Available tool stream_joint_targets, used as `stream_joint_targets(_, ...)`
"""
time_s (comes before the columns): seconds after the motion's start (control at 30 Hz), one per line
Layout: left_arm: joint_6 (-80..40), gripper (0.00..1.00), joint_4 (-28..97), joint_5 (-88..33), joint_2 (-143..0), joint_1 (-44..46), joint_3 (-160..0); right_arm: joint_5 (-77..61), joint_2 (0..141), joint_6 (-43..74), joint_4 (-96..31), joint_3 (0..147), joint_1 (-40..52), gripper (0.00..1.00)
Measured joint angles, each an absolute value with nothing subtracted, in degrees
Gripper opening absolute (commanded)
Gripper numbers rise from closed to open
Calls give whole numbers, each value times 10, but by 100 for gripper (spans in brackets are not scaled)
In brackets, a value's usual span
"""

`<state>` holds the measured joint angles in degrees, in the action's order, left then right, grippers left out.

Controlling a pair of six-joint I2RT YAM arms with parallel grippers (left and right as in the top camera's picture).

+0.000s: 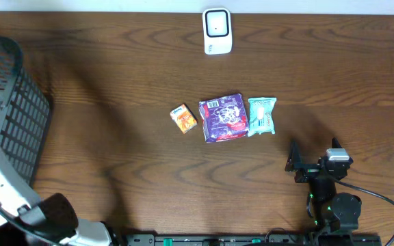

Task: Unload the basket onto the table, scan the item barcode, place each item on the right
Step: 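Reach into the basket and grasp the red-orange snack bar, left gripper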

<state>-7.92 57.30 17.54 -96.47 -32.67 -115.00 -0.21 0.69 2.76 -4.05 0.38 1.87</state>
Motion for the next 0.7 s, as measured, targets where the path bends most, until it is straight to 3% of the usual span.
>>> stream_joint_targets(0.37,13,100,441,184,-1043,-449,-958,-2,7,28,-41,4,19,99)
stream_joint_targets(0.57,133,88,372,159,-1091,-455,-949,-2,7,28,-41,4,19,99)
stream_joint_targets(0.7,205,87,350,121,-1122,-455,-949,-2,7,28,-41,4,19,99)
